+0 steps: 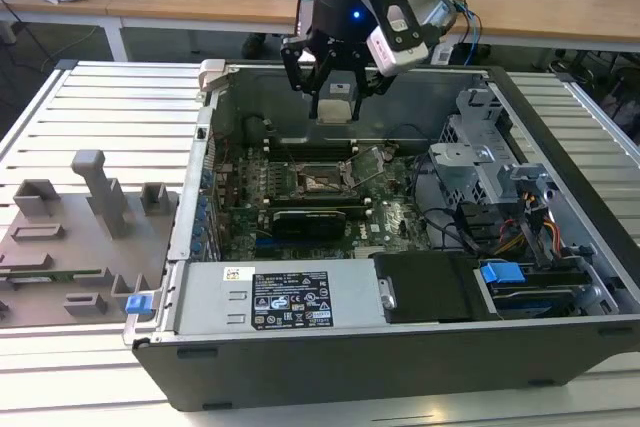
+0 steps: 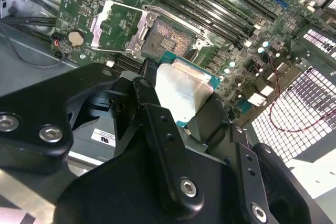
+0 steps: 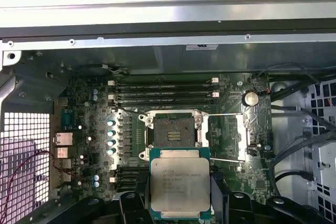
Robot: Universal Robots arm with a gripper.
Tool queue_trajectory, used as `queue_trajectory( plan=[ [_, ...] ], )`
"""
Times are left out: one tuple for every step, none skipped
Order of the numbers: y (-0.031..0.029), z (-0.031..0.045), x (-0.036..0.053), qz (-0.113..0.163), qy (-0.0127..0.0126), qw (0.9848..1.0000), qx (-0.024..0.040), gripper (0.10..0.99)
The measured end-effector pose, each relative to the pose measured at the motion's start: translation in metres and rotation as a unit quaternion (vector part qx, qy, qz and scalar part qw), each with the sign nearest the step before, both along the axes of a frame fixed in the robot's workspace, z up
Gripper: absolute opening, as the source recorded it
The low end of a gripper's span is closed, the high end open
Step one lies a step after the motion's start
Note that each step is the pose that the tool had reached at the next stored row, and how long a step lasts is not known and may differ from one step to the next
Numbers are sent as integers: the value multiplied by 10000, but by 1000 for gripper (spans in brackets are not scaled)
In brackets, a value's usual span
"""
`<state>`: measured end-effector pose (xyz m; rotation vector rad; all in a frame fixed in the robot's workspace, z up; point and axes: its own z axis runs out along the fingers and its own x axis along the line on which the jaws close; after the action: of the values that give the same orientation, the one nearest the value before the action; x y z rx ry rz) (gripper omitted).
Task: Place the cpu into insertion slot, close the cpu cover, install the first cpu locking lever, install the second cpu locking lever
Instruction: 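Place the cpu into insertion slot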
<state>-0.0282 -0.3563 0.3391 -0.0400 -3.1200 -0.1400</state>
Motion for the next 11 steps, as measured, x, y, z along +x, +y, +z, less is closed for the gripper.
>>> queue_trajectory(
  plan=[
    [0,-8,0,0,0,10000,0,545],
    [0,-16,0,0,0,10000,0,545],
    [0,-23,0,0,0,10000,0,545],
    [0,-30,0,0,0,10000,0,545],
    [0,-37,0,0,0,10000,0,545],
    [0,-44,0,0,0,10000,0,545],
    [0,-52,0,0,0,10000,0,545],
    [0,-67,0,0,0,10000,0,545],
    [0,-75,0,0,0,10000,0,545],
    [0,-85,0,0,0,10000,0,545],
    [0,-97,0,0,0,10000,0,545]
  ],
)
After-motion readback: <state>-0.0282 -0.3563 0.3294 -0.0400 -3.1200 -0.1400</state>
